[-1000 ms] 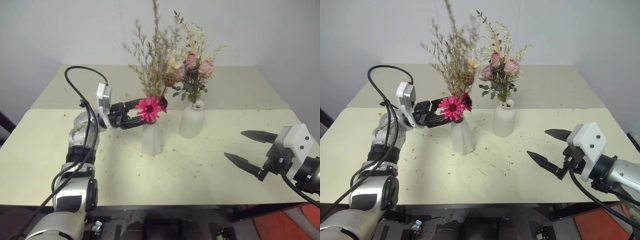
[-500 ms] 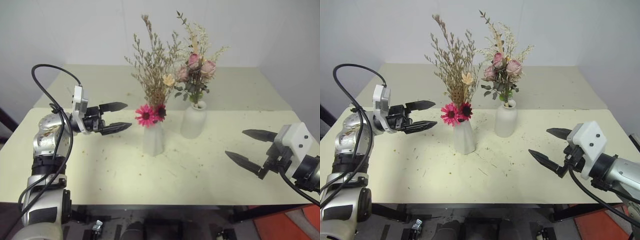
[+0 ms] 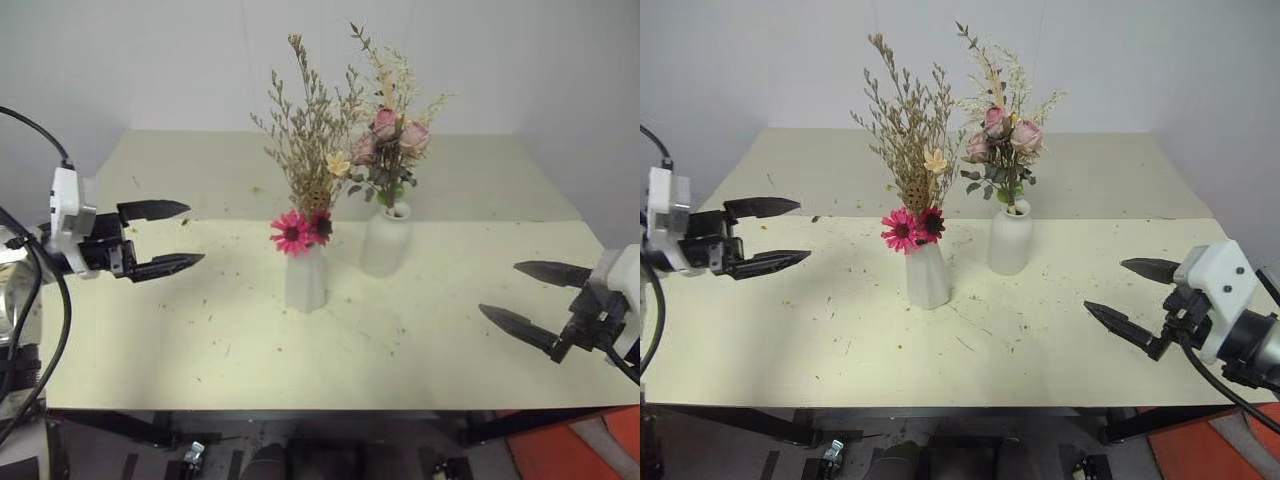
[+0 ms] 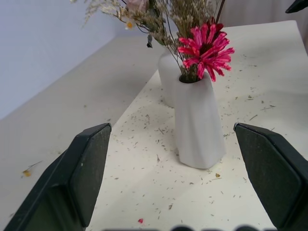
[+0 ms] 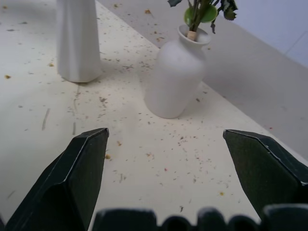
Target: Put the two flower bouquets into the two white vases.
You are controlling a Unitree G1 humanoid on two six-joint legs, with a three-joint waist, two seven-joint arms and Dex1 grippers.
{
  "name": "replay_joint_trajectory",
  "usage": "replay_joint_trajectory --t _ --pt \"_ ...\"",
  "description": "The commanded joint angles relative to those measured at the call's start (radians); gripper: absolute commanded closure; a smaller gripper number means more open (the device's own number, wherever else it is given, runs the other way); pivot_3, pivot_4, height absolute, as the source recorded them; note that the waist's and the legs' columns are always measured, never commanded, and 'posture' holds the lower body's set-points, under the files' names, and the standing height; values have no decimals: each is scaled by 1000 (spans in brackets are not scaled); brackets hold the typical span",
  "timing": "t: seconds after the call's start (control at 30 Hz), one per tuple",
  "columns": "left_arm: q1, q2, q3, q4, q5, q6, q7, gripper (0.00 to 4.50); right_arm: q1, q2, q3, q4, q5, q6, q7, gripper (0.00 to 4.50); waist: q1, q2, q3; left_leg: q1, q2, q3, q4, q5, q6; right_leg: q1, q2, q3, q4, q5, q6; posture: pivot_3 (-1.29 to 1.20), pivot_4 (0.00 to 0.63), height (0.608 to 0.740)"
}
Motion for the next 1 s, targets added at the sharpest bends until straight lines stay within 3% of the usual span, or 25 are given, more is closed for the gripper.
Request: replay_joint_trajectory --t 0.03,0.7,1.0 --pt "34 21 58 -105 -49 28 47 59 -12 -49 -74 48 0 -36 53 0 -2 0 0 0 1 0 0 0 0 0 0 0 -1 0 0 0 150 740" --pt "191 28 173 -318 -144 132 244 59 -123 -97 98 200 -48 -65 94 0 -5 0 0 1 5 7 -1 0 0 -2 2 5 -1 0 -1 0 150 740" --pt "304 87 330 -394 -224 237 256 59 -201 -110 198 245 -48 -51 108 0 -10 0 0 2 6 10 -1 0 0 -3 4 8 -1 0 0 0 150 740"
